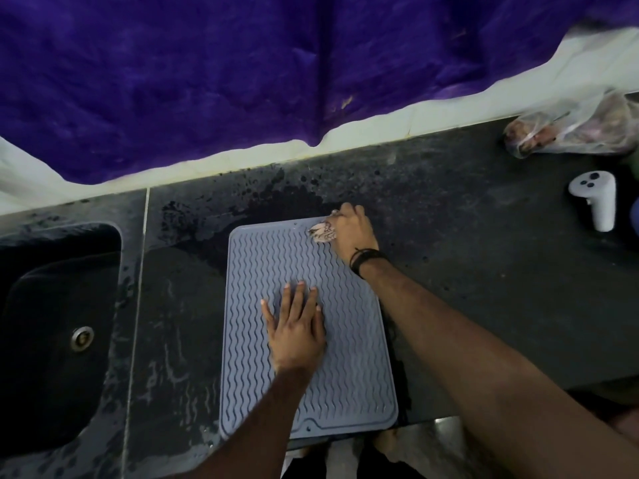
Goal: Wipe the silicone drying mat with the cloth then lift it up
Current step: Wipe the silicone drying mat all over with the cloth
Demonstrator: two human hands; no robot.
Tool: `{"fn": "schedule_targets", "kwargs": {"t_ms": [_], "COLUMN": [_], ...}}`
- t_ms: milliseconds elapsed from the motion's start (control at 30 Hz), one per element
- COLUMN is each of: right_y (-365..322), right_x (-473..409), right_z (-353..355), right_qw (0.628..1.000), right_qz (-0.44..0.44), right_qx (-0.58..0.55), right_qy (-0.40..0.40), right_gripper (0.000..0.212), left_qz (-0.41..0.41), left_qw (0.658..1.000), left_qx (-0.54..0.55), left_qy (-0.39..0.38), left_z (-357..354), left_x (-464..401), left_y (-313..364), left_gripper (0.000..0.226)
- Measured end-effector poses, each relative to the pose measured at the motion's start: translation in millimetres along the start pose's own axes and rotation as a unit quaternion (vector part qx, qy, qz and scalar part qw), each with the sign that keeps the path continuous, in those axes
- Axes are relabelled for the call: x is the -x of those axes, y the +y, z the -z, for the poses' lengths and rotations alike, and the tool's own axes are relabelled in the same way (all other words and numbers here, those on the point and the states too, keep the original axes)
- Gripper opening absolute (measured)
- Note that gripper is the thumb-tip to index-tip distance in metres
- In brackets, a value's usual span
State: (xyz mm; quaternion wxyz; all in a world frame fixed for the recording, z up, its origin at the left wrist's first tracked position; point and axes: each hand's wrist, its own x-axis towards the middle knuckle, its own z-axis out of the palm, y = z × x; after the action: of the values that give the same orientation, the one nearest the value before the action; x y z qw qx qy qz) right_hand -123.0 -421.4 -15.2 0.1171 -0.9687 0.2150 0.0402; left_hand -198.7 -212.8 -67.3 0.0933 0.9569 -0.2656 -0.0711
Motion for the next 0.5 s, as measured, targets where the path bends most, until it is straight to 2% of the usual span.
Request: {"fn": "schedule_targets", "kwargs": {"t_ms": [133,267,333,400,500], "right_y": [32.3,2.9,-23.3,-52.1,-88.5], "right_x": [7.3,4.0,-1.0,-6.3,-15.5], "right_z": [3.4,1.7,-1.5,-6.3,-10.8], "right_qw": [0.998,0.996,0.998,0.999,0.999], "right_qz": [-0.062,-0.086,-0.067,-0.013,0.038], "right_qx": [0.001,-0.001,0.008,0.033,0.008], "right_qy": [0.021,0.016,0.008,0.001,-0.005], "right_gripper": [0.036,0.031,0.031,0.031,0.030], "left_qz": [0.002,-0.005,-0.011,-0.017,-0.019], "left_qw": [1.000,1.000,1.000,1.000,0.999], "left_qx": [-0.011,-0.005,-0.002,0.003,0.015], "left_qy": [-0.010,-0.006,-0.003,0.007,0.024], "left_z": [-0.8,-0.4,0.8,2.1,3.1], "left_x": [-0.3,-0.6,-0.9,-0.6,-0.6], "left_y": [-0.6,0.5,2.1,3.1,3.2], "left_gripper": [0.055,0.053,0.053,0.052,0.049]}}
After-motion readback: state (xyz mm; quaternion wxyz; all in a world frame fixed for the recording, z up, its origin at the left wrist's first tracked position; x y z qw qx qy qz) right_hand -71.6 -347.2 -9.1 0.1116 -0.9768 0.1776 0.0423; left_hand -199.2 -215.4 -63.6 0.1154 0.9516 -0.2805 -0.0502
